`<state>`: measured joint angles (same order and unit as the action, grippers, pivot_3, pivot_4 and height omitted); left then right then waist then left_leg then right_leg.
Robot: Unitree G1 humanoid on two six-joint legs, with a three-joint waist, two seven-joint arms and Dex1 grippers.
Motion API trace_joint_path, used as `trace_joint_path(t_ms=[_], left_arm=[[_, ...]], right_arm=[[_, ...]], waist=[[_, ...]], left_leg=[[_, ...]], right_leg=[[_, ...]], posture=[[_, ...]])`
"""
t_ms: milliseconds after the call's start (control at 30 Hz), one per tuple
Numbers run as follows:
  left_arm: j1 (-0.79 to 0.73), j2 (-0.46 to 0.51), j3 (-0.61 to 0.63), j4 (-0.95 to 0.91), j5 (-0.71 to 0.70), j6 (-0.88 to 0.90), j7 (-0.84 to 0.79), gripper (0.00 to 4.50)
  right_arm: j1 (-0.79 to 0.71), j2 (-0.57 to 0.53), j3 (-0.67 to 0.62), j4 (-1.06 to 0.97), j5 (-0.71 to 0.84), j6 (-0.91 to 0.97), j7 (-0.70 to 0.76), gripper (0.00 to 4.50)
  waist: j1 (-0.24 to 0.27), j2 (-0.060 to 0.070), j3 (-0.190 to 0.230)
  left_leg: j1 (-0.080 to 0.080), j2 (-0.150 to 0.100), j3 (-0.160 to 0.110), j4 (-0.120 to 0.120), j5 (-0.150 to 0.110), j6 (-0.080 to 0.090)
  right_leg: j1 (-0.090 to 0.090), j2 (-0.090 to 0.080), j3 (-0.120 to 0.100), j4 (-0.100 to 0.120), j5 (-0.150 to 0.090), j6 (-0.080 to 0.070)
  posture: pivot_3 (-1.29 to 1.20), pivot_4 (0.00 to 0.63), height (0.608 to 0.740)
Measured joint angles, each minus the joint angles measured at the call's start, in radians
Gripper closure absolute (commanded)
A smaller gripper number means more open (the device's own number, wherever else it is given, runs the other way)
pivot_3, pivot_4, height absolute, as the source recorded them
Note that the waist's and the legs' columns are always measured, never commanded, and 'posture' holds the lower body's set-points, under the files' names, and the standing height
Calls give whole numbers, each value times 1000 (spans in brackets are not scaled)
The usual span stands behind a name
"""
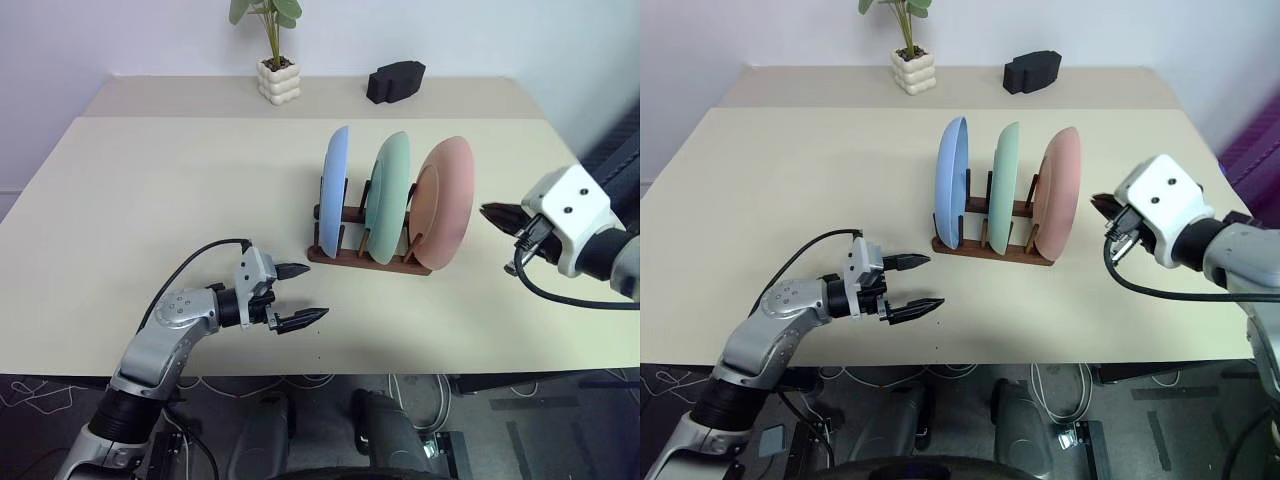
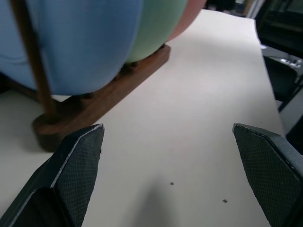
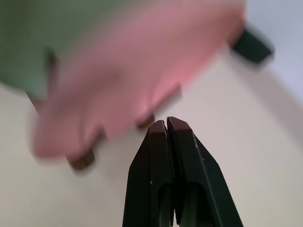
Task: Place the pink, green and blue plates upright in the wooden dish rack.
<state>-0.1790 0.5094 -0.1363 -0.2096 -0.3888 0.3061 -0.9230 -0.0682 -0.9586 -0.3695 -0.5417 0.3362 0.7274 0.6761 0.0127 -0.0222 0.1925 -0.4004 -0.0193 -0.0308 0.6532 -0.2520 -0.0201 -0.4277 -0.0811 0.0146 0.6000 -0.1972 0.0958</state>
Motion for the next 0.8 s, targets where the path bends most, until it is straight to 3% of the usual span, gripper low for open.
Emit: trace_joint_path(t_ms=[133, 367, 800], left_arm=[[-7, 7, 46, 88, 33, -41, 40, 0], [-14, 78, 150, 170, 47, -80, 49, 0], [-39, 33, 166, 165, 52, -57, 131, 0]], right_arm=[[75, 133, -41, 128, -1, -98, -14, 4476], [168, 224, -157, 273, 51, -273, 54, 4476], [139, 311, -100, 411, 50, -387, 32, 4476]], waist=[[-3, 0, 0], [-3, 1, 0], [-3, 1, 0]], left_leg=[[2, 0, 0, -1, 0, 0], [5, 0, 1, -2, 0, 0], [7, 0, 2, -3, 0, 0]], right_leg=[[1, 0, 0, 1, 0, 0], [2, 1, 1, 1, 0, 0], [4, 0, 2, 2, 0, 0]], posture=[[0, 150, 739], [0, 150, 739], [0, 150, 739]])
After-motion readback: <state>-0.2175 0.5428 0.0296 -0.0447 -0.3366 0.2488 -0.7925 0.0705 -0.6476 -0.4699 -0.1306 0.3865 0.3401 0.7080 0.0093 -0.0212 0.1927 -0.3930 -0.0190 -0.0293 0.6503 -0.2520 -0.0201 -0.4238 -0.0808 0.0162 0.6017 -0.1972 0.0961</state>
